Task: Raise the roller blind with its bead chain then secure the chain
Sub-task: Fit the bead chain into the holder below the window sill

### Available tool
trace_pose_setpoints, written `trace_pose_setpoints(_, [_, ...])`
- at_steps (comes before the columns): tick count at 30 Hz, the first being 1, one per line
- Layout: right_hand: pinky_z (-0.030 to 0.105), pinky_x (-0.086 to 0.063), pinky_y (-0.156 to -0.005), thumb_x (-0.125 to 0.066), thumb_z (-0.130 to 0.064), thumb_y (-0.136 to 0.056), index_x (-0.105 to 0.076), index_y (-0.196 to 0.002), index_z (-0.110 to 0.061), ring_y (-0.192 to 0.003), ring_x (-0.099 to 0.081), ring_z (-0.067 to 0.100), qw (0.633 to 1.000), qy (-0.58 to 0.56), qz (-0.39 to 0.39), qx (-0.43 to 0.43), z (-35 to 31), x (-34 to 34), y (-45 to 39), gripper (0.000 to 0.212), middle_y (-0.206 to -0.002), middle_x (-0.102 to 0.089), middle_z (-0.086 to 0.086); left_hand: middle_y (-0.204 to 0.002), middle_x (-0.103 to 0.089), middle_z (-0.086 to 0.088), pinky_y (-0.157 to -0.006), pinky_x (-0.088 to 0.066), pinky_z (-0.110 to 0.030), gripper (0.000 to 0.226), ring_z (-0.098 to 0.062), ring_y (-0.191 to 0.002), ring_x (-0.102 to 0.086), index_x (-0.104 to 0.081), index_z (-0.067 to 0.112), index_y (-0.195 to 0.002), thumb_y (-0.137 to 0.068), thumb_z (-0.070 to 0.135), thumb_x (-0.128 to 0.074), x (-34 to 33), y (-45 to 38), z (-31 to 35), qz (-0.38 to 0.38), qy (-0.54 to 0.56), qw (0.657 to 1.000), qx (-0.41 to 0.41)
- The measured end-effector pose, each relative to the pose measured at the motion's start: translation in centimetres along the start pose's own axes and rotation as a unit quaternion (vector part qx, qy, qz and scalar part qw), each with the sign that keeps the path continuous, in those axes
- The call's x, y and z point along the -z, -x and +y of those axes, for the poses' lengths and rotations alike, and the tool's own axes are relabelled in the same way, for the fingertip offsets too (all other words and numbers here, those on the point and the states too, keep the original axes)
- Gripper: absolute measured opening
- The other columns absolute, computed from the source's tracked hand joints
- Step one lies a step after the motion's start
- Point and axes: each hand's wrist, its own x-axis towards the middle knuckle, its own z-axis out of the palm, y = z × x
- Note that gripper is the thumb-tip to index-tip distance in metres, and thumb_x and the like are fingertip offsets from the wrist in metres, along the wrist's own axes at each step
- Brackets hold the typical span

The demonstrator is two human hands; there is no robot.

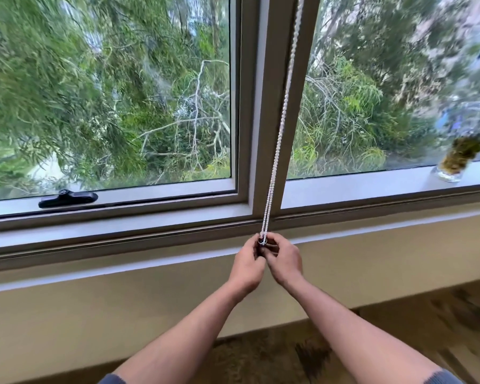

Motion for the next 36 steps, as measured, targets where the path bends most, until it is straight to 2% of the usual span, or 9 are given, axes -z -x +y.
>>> trace_pose_setpoints(2, [-0.007, -0.038, -0.07, -0.072, -0.004, -0.087, -0.072, -0.119, -0.03, -0.08, -0.06, -0.019, 1.0, 0.001, -0.009, 0.001, -0.2, 0.2, 0.2, 0.042, -0.096, -0.073, -0.015, -0.133, -0.064, -0.001, -0.113, -0.041, -0.038, 0.065, -0.015, -0.125, -0.059, -0.051, 0.017, -0.141, -0.083, -0.01, -0.038, 0.1, 0.2, 0.1, 0.001, -0.001, 1.0, 0.011])
trace_pose_setpoints(4, [-0.004, -0.041, -0.075, -0.069, -0.005, -0.089, -0.07, -0.122, -0.031, -0.086, -0.067, -0.008, 1.0, -0.006, -0.024, 0.002, -0.5, 0.4, 0.3, 0.042, -0.101, -0.074, -0.015, -0.13, -0.067, 0.002, -0.112, -0.043, -0.037, 0.065, -0.012, -0.123, -0.061, -0.053, 0.022, -0.138, -0.082, -0.006, -0.036, 0.0, 0.7, 0.4, -0.005, -0.011, 1.0, 0.014])
trace_pose_setpoints(6, [0.01, -0.051, -0.088, -0.068, -0.005, -0.089, -0.068, -0.125, -0.03, -0.095, -0.071, 0.001, 0.999, -0.022, -0.041, 0.004, -0.5, 0.8, 0.4, 0.044, -0.108, -0.076, -0.012, -0.13, -0.066, 0.006, -0.111, -0.042, -0.034, 0.063, -0.012, -0.124, -0.059, -0.053, 0.027, -0.136, -0.083, -0.003, -0.038, -0.2, 1.4, 0.7, -0.012, -0.027, 0.999, 0.013])
trace_pose_setpoints(9, [0.029, -0.055, -0.1, -0.068, -0.006, -0.087, -0.065, -0.13, -0.028, -0.101, -0.072, 0.003, 0.997, -0.036, -0.07, 0.008, -0.3, 1.3, 0.3, 0.048, -0.111, -0.077, -0.011, -0.145, -0.055, 0.004, -0.115, -0.036, -0.032, 0.062, -0.014, -0.136, -0.048, -0.042, 0.023, -0.147, -0.088, 0.002, -0.044, -0.2, 2.0, 1.2, 0.002, -0.037, 0.999, 0.038])
trace_pose_setpoints(14, [0.037, -0.054, -0.105, -0.069, -0.009, -0.087, -0.062, -0.135, -0.028, -0.106, -0.071, 0.009, 0.992, -0.039, -0.116, 0.026, 0.1, 2.4, 0.3, 0.052, -0.116, -0.075, -0.009, -0.162, -0.032, -0.006, -0.119, -0.027, -0.034, 0.074, -0.022, -0.148, -0.032, -0.026, 0.017, -0.156, -0.085, 0.009, -0.045, -0.9, 3.2, 2.0, 0.043, -0.047, 0.995, 0.081])
trace_pose_setpoints(19, [0.034, -0.05, -0.108, -0.071, -0.018, -0.085, -0.06, -0.136, -0.029, -0.112, -0.069, 0.007, 0.989, -0.014, -0.14, 0.053, 0.1, 4.2, 0.6, 0.053, -0.123, -0.073, -0.01, -0.16, -0.035, -0.01, -0.105, -0.028, -0.023, 0.082, -0.024, -0.146, -0.036, -0.026, 0.016, -0.156, -0.077, 0.012, -0.049, -2.1, 4.6, 2.9, 0.096, -0.037, 0.989, 0.107])
trace_pose_setpoints(25, [0.033, -0.048, -0.11, -0.072, -0.019, -0.086, -0.057, -0.141, -0.024, -0.117, -0.067, 0.01, 0.98, -0.002, -0.187, 0.064, 0.2, 6.1, 1.2, 0.058, -0.133, -0.069, -0.007, -0.162, -0.032, -0.005, -0.108, -0.027, -0.022, 0.071, -0.018, -0.147, -0.035, -0.027, 0.018, -0.155, -0.088, -0.001, -0.041, -3.1, 6.1, 3.4, 0.133, -0.041, 0.983, 0.121])
trace_pose_setpoints(31, [0.04, -0.047, -0.111, -0.069, -0.022, -0.09, -0.049, -0.147, -0.025, -0.128, -0.062, 0.018, 0.977, 0.009, -0.199, 0.069, -0.2, 7.1, 2.0, 0.06, -0.139, -0.066, -0.002, -0.164, -0.027, -0.004, -0.104, -0.027, -0.021, 0.077, -0.021, -0.148, -0.032, -0.024, 0.022, -0.157, -0.086, -0.002, -0.04, -3.7, 6.7, 4.6, 0.104, -0.064, 0.985, 0.122])
trace_pose_setpoints(36, [0.036, -0.047, -0.108, -0.067, -0.02, -0.091, -0.049, -0.141, -0.03, -0.126, -0.063, 0.017, 0.979, 0.022, -0.179, 0.091, -0.2, 7.9, 3.0, 0.054, -0.137, -0.065, -0.007, -0.163, -0.03, 0.003, -0.104, -0.035, -0.026, 0.077, -0.017, -0.139, -0.04, -0.026, 0.035, -0.155, -0.087, 0.001, -0.04, -4.1, 7.0, 5.1, 0.067, -0.091, 0.987, 0.114])
